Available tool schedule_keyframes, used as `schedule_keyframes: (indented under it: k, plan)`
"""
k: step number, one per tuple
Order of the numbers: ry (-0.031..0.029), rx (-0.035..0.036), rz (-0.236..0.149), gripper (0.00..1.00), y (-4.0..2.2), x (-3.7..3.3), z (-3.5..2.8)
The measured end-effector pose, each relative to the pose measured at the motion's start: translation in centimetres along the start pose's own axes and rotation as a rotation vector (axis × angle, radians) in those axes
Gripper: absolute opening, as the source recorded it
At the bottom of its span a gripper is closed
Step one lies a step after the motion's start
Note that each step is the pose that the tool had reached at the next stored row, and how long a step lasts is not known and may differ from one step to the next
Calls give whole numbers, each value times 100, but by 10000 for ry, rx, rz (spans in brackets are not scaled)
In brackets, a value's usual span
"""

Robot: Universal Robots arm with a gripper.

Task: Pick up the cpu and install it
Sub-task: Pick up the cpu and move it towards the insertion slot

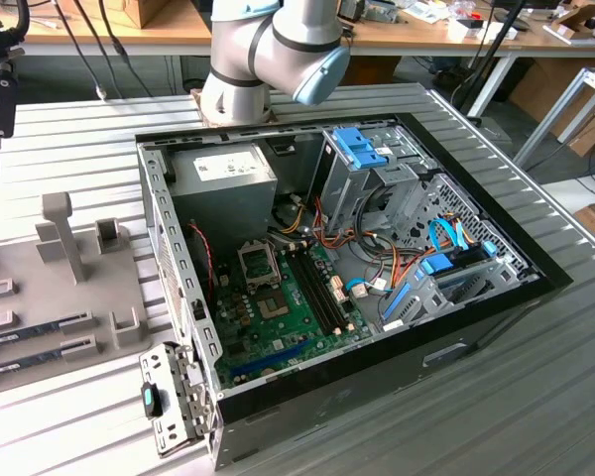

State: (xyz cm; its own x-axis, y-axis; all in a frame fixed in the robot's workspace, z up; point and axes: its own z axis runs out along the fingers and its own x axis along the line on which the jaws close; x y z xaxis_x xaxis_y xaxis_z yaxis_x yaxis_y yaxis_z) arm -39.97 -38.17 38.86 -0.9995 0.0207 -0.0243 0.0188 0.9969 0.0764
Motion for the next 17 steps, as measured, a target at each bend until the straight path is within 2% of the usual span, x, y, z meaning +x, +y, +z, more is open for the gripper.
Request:
schedule_keyframes:
  k: [17]
  plan:
    - [-1, 0, 0, 47, 2, -116, 3]
